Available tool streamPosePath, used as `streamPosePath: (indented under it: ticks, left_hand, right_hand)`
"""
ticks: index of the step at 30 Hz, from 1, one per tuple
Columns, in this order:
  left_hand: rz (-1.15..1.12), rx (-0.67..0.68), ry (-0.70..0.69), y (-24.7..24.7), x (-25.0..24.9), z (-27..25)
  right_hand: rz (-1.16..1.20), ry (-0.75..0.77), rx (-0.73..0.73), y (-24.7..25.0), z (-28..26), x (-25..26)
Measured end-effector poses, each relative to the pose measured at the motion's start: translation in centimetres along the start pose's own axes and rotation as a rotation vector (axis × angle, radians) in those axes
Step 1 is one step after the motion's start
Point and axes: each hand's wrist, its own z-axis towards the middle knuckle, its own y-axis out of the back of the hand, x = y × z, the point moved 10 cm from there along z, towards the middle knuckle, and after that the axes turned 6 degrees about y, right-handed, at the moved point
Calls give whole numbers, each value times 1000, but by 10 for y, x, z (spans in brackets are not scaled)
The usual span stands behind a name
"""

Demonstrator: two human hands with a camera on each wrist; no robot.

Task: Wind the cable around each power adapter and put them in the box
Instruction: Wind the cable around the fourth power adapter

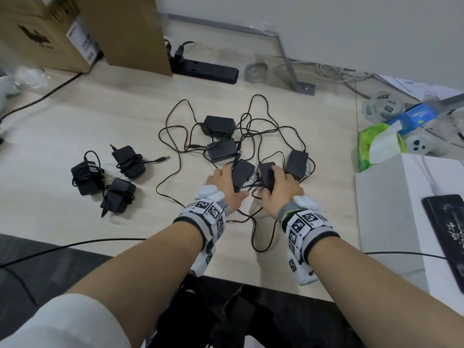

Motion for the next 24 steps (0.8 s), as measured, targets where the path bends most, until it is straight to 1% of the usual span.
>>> streamPosePath:
  ticks: [3,6,9,11,12,14,16,19,21,23,24]
  left_hand:
    - [66,-35,3,1,-3,7]
    - [19,-26,-8,3,-2,13]
    - [-230,23,59,9,12,11]
    - [-420,3,103,20,20,10]
    - [-501,-19,101,28,21,10]
    - [-654,-37,74,45,17,9]
    - [-848,-30,46,66,11,6]
    - [-1058,-34,8,105,2,-1]
    - [-1167,-31,-24,130,-4,-8]
    - [-1227,-9,-49,147,-11,-10]
    - [-1261,1,-58,157,-14,-11]
  right_hand:
    - [12,-2,-7,1,0,-1]
    - [17,-17,23,0,-1,-4]
    - [-14,-27,55,4,-2,-1]
    - [-46,4,48,11,-2,9]
    - [-48,27,25,16,-1,17]
    - [-10,71,-32,30,0,36]
    - [77,113,-68,43,2,58]
    - [228,216,-109,64,2,93]
    - [318,282,-100,74,-3,115]
    - [369,304,-36,72,-5,129]
    - [373,312,-27,73,-4,136]
